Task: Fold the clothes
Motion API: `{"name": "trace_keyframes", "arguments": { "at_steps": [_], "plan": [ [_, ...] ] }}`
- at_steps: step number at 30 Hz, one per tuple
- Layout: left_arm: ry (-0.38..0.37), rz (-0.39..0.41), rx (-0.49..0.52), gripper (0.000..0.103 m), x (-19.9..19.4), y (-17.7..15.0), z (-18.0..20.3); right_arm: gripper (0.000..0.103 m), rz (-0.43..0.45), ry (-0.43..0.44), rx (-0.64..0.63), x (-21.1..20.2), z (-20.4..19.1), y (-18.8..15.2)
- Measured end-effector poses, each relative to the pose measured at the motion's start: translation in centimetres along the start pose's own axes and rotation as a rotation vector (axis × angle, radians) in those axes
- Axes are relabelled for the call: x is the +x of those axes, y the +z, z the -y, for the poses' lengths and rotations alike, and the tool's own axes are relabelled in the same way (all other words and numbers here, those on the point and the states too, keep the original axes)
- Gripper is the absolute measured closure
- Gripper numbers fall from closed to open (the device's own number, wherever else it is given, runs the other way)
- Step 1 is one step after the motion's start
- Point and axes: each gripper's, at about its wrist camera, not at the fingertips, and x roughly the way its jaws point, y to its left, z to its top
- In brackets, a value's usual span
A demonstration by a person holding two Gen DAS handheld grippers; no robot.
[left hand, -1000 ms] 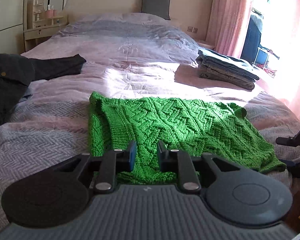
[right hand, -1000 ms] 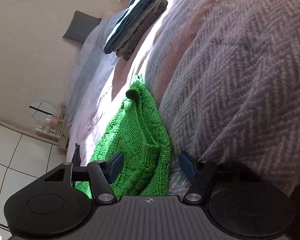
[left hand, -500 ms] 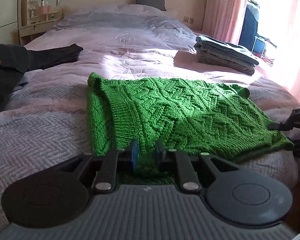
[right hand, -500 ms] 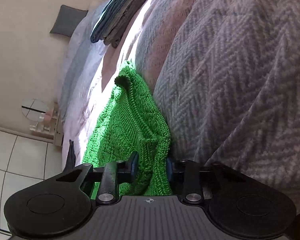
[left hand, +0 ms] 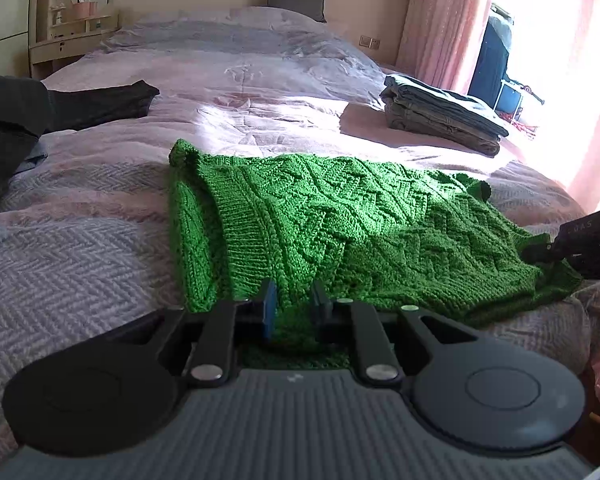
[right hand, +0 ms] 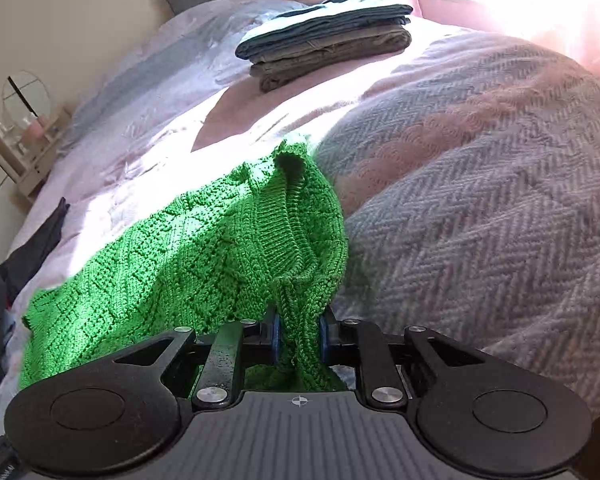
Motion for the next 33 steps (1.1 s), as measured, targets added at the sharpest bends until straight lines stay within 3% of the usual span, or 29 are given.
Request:
{"name": "trace_keyframes", "arguments": {
  "at_steps": [3,6,12,16,21,23,26,28,31,33],
  "plan": [
    [-0.037,0.023,-0.069,0.089,-0.7,0.4,-1.2,0.087,0.076,-0.046,-0.102,-0.6,-2.9,0.8],
    [-0.029,0.071,-0.123,0.089,-2.4,0.8,-2.5,0.087,0.220,-0.074,-0.335,-2.2,-8.1,0.9],
    [0.013,0.136,-0.278,0.089,-5.9,0.8,-7.0,0.088,0.383,0.065,-0.803,-2.9,-20.6,-3.6],
    [0.053,0.133,-0.354,0.089,-7.0,-0.2,-9.4,0.088,0.370,0.184,-1.017,-1.4,-25.5,-9.4],
    [0.078,0.103,-0.407,0.089,-7.3,-1.4,-10.8,0.087,0.268,0.247,-1.171,1.5,-26.6,-15.6],
    [0.070,0.092,-0.416,0.089,-7.2,-1.6,-10.9,0.077,0.270,0.232,-1.222,2.3,-26.3,-17.2],
    [0.044,0.097,-0.414,0.088,-7.2,-1.4,-10.5,0.056,0.267,0.255,-1.199,1.6,-25.5,-16.3],
    [0.022,0.102,-0.424,0.088,-7.3,-1.3,-10.2,0.013,0.258,0.335,-1.121,0.0,-24.0,-14.7],
    [-0.007,0.108,-0.435,0.088,-7.3,-1.2,-9.7,0.012,0.279,0.385,-0.925,-2.6,-20.9,-11.6],
    [-0.006,0.110,-0.432,0.088,-7.5,-1.2,-9.5,0.012,0.247,0.380,-0.703,-3.1,-17.7,-8.9]
  ]
}}
